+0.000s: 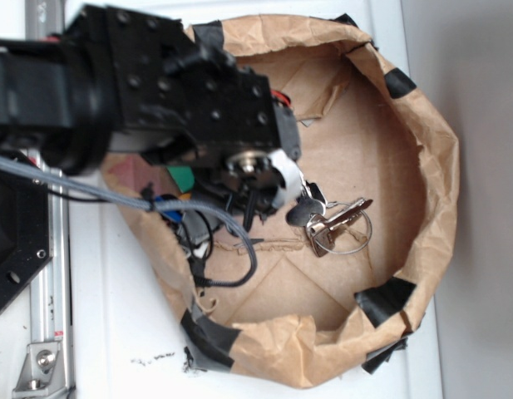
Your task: Grab the yellow duck.
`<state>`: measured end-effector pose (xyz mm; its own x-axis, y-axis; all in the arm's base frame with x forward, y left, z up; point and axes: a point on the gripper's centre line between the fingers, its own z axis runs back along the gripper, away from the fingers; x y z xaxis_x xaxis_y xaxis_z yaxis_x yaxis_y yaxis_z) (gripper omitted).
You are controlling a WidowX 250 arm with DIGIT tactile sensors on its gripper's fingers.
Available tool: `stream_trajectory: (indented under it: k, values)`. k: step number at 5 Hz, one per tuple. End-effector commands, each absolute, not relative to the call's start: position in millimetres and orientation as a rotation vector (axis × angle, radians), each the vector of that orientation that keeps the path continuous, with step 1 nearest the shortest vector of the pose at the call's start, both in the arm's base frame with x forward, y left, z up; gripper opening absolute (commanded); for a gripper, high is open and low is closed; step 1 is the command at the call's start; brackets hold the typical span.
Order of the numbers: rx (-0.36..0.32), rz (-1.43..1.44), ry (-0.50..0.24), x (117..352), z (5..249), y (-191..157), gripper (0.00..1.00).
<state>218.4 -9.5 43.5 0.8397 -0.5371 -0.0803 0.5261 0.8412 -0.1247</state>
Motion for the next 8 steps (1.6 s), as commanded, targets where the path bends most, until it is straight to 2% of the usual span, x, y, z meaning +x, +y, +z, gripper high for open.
stream_trajectory:
  k: [1, 2, 3, 4, 8]
  values:
    - [-0.105, -0.7, 0.155, 210, 36, -29, 1.0]
    - [-0.093, -0.707, 0.17, 209, 26, -30, 1.0]
    - [-0.068, -0.67, 0.169, 210, 19, -23, 0.87]
    - [-0.06, -0.635, 0.154, 210, 20, -20, 0.0]
    - [-0.055, -0.583, 0.12, 214, 28, -9, 0.0]
